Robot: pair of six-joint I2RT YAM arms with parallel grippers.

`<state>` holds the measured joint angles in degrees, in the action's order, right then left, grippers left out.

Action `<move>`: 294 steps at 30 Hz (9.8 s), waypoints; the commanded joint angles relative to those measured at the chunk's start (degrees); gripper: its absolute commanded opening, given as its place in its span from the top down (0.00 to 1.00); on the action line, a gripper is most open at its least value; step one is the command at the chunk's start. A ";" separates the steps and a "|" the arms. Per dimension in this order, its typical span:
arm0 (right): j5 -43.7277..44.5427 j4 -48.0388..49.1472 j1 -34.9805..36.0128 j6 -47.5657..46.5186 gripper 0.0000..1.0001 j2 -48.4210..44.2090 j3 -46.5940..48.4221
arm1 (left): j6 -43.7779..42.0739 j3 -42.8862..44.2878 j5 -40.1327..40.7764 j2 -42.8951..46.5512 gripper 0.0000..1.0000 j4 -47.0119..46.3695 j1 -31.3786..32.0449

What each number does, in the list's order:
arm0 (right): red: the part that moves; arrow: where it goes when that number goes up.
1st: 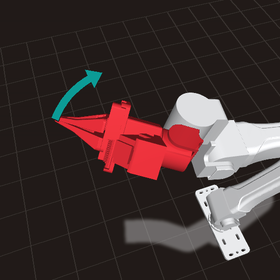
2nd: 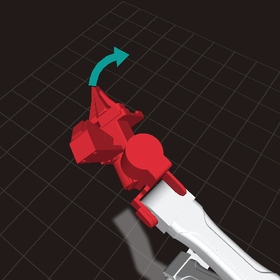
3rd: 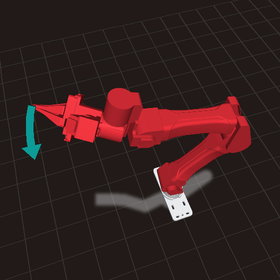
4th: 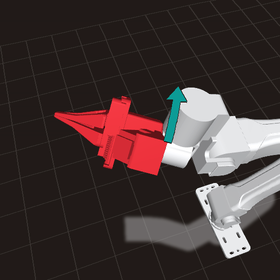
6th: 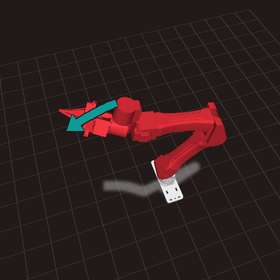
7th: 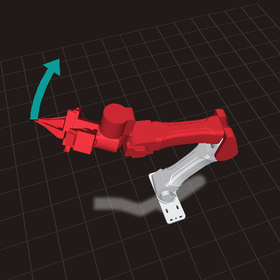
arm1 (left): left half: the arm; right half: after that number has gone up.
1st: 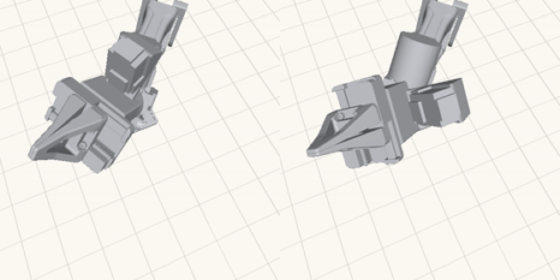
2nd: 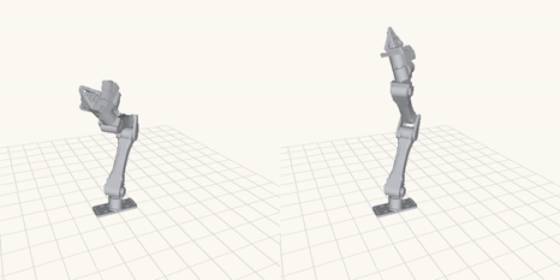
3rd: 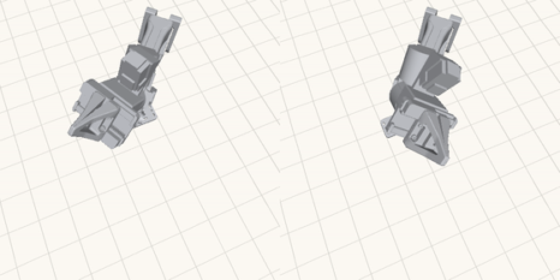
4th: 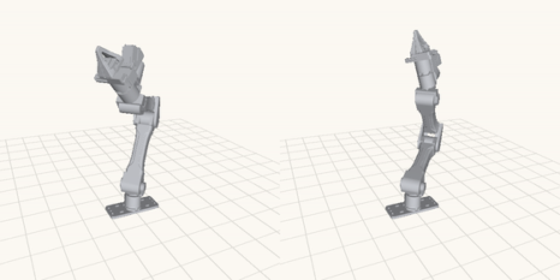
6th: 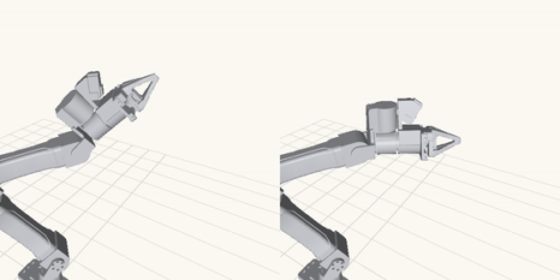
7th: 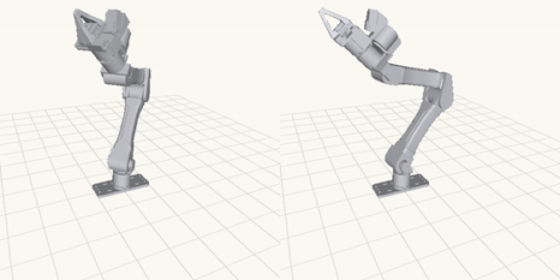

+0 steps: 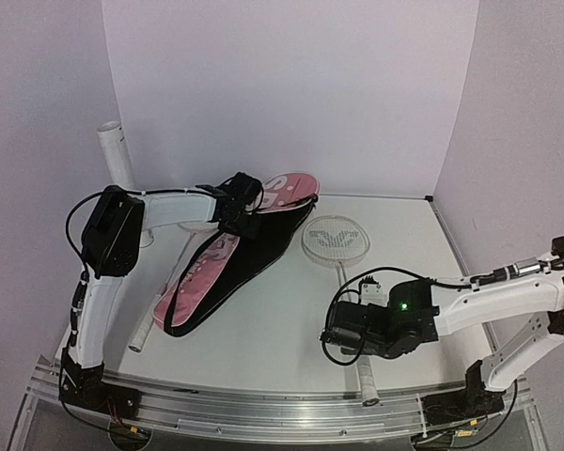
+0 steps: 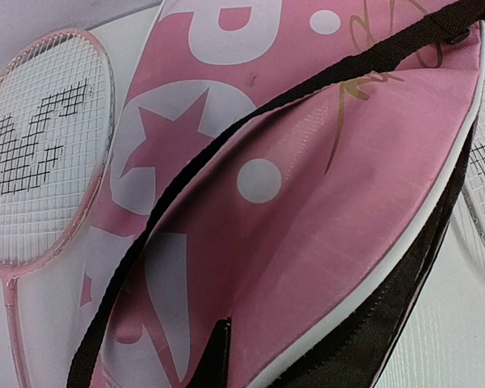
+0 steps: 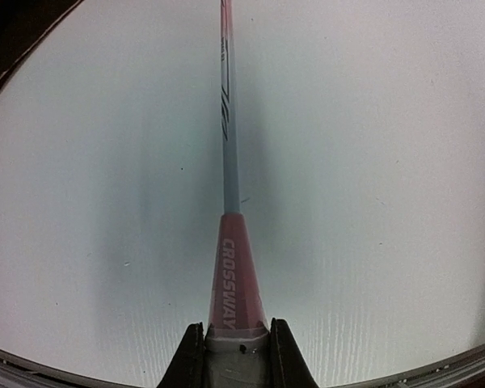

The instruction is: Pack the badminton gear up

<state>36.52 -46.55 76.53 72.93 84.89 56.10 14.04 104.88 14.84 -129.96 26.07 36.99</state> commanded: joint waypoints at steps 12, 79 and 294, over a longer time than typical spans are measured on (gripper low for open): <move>-13.04 12.31 3.81 10.43 1.00 9.12 -7.49 | 0.66 1.58 3.01 -0.60 1.00 -7.90 0.29; -8.33 -4.00 13.36 -0.72 1.00 7.82 6.06 | -4.22 10.16 1.86 -1.66 1.00 -6.40 -0.60; -55.11 3.57 -6.91 -127.60 0.65 49.94 63.90 | -12.79 -25.05 -38.02 24.17 1.00 5.30 -0.55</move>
<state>-21.01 -42.57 69.89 -53.76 133.89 118.96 1.74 79.85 -22.83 -108.65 29.36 36.62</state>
